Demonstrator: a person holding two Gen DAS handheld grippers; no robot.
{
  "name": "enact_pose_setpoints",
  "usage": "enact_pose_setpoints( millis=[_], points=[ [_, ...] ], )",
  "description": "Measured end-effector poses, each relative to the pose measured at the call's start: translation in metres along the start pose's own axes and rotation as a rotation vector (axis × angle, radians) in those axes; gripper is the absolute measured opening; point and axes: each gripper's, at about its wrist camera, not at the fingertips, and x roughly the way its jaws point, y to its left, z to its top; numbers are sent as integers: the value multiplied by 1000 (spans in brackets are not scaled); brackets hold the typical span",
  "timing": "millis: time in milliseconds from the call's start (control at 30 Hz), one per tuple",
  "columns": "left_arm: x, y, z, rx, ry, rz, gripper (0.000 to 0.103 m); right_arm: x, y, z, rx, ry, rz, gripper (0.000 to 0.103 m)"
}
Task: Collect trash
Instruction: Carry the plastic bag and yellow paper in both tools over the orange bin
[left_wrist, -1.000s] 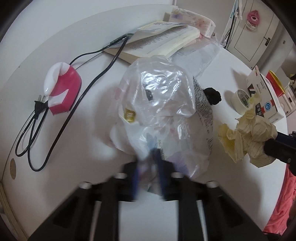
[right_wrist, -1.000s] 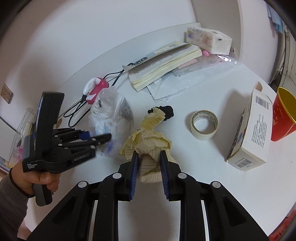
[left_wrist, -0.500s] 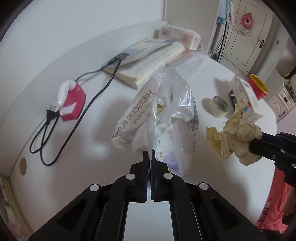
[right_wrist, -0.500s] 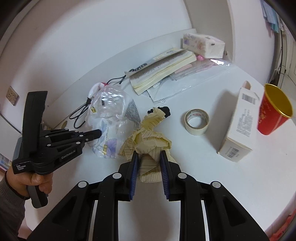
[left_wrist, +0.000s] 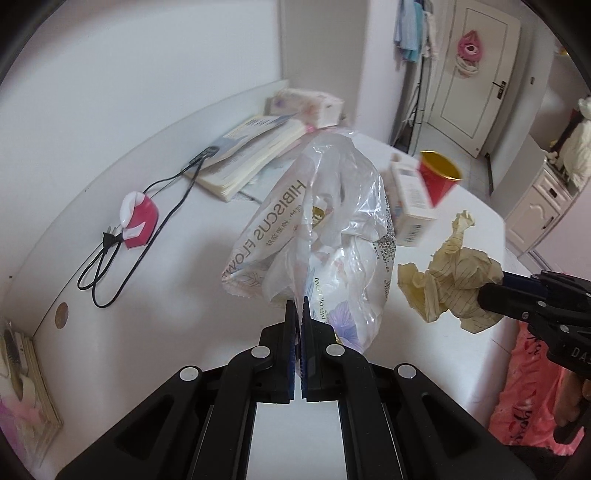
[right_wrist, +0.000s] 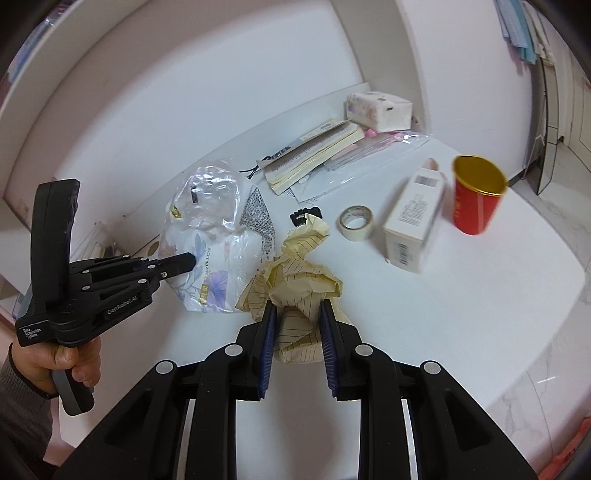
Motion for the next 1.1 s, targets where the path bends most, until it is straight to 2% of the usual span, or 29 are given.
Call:
enact_pose_setpoints(
  millis=[300,600,800,967,1100],
  points=[
    [-33,-73,-7,76,-34,-57,3,-84,-35,-40,57,-65,-65,24],
    [-23,-163,-9,221,-12,-166,3,-158,-100,-97,207,-111,-182,24],
    [13,-224,-14,339,66,-253,3,-187,-149,-141,345,-120,-278,24],
    [56,-268,-27,420,151,-311,3,-183,-187,-177,452,-92,-354,24],
    [95,-294,-38,458,220,-337,3,-164,-213,-198,533,-60,-375,24]
  ],
)
